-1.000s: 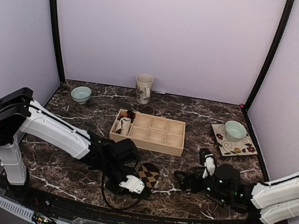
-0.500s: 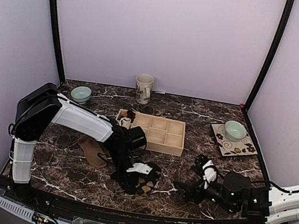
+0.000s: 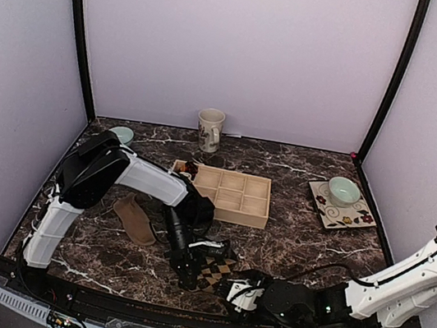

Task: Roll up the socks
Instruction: Roll the sock at the center of the board.

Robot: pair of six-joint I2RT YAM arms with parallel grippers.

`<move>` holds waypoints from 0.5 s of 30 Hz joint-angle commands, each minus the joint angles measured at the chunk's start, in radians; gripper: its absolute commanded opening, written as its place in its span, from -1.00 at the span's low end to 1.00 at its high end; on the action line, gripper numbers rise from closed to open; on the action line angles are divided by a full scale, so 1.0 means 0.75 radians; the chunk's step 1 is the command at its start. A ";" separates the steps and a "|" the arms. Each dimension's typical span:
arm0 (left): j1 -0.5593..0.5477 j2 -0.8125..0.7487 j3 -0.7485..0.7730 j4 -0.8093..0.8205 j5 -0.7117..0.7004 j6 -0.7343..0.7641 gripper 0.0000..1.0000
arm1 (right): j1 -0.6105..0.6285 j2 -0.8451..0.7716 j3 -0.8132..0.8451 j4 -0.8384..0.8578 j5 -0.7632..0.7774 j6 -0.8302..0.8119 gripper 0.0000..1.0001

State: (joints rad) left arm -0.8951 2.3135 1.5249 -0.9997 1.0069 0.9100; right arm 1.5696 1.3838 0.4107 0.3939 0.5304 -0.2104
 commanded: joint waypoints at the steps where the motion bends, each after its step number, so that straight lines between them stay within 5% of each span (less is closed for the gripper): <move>1: -0.021 0.131 -0.031 -0.101 -0.239 0.039 -0.99 | -0.026 0.140 0.106 0.176 -0.113 -0.211 0.25; 15: -0.021 0.137 -0.017 -0.090 -0.280 0.025 -0.99 | -0.095 0.439 0.214 0.319 -0.329 -0.290 0.09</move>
State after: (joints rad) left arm -0.8978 2.3398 1.5440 -1.0779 1.0176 0.9161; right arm 1.5158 1.6772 0.5430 0.5701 0.3389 -0.4091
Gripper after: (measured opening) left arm 0.098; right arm 0.553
